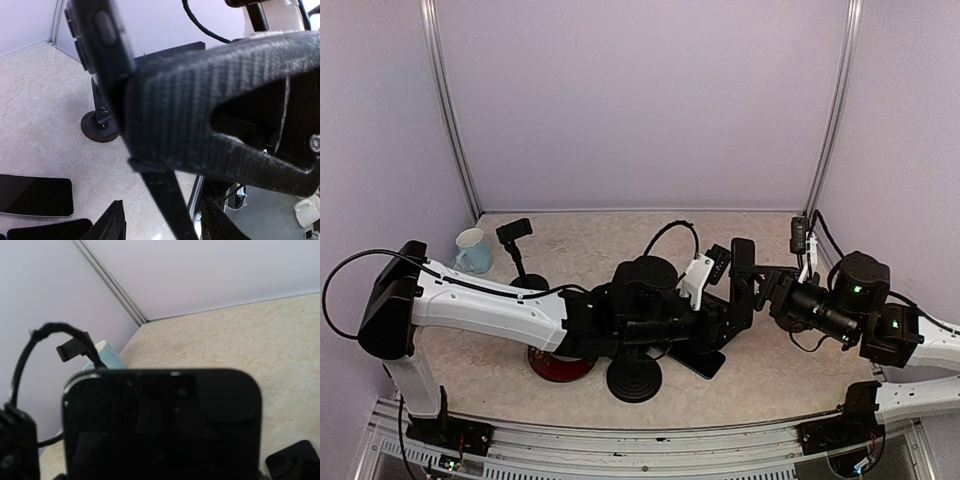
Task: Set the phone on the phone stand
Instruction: Pass from the right arm to the left
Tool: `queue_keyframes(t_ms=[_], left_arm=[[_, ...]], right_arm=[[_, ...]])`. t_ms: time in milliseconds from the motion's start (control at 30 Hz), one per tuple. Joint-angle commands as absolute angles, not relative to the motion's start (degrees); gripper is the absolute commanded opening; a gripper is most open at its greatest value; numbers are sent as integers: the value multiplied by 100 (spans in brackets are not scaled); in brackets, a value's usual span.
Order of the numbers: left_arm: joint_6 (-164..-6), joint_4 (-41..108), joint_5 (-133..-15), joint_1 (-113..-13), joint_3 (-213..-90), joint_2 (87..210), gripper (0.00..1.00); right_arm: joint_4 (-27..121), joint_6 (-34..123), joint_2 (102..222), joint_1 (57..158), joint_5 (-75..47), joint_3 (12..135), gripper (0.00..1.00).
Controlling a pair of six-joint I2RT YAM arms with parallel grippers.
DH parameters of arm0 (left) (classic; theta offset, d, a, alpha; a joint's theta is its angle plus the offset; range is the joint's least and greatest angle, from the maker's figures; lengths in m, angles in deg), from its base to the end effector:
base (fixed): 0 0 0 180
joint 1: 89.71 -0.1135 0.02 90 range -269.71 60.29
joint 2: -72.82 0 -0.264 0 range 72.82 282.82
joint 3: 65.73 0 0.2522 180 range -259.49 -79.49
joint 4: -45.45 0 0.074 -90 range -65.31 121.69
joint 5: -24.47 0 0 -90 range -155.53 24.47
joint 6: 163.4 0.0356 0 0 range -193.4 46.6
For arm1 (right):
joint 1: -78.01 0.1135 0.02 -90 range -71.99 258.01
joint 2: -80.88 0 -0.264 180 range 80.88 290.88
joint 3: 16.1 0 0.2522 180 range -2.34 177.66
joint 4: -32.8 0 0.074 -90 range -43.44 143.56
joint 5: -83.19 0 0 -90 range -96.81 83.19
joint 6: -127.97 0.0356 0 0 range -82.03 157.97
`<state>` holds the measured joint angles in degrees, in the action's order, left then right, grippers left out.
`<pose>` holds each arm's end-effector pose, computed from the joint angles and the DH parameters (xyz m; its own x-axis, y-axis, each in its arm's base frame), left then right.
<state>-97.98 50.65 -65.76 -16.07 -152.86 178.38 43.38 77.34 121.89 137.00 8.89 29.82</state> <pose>0.1229 -0.4191 0.2630 -0.4582 0.0841 -0.8849 0.8467 0.3441 -0.4058 0.1009 0.1491 0.2976 -0.4747 0.3955 -0.7862 -0.4983 0.6155 0.6106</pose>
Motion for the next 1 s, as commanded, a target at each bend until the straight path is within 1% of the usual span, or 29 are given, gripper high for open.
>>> queue_keyframes(t_ms=[0, 233, 333, 500, 633, 700, 833, 967], left_arm=[[-9866, 5164, -6607, -1627, -15439, 17948, 38], [-9924, 5159, -6487, -1716, -15406, 17930, 1], [-9945, 5175, -6425, -1736, -15334, 17898, 0], [-9977, 5289, -6372, -1779, -15197, 17818, 0], [-9945, 5326, -6392, -1798, -15140, 17762, 0], [-9900, 5308, -6402, -1805, -15123, 17723, 0], [-9690, 5289, -6451, -1809, -15088, 17541, 0], [-9481, 5248, -6563, -1817, -15043, 17342, 0]], right_arm=[[3941, 7674, 12074, 13780, 874, 2979, 52], [3836, 7656, 12291, 13804, 736, 2977, 53], [3846, 7653, 12298, 13807, 758, 2980, 54], [3889, 7599, 12271, 13813, 754, 3006, 61], [3989, 7549, 12338, 13816, 699, 3068, 73], [4140, 7455, 12331, 13814, 690, 3190, 83], [4655, 7210, 12136, 13813, 737, 3468, 96], [5238, 7036, 11791, 13813, 1003, 3739, 100]])
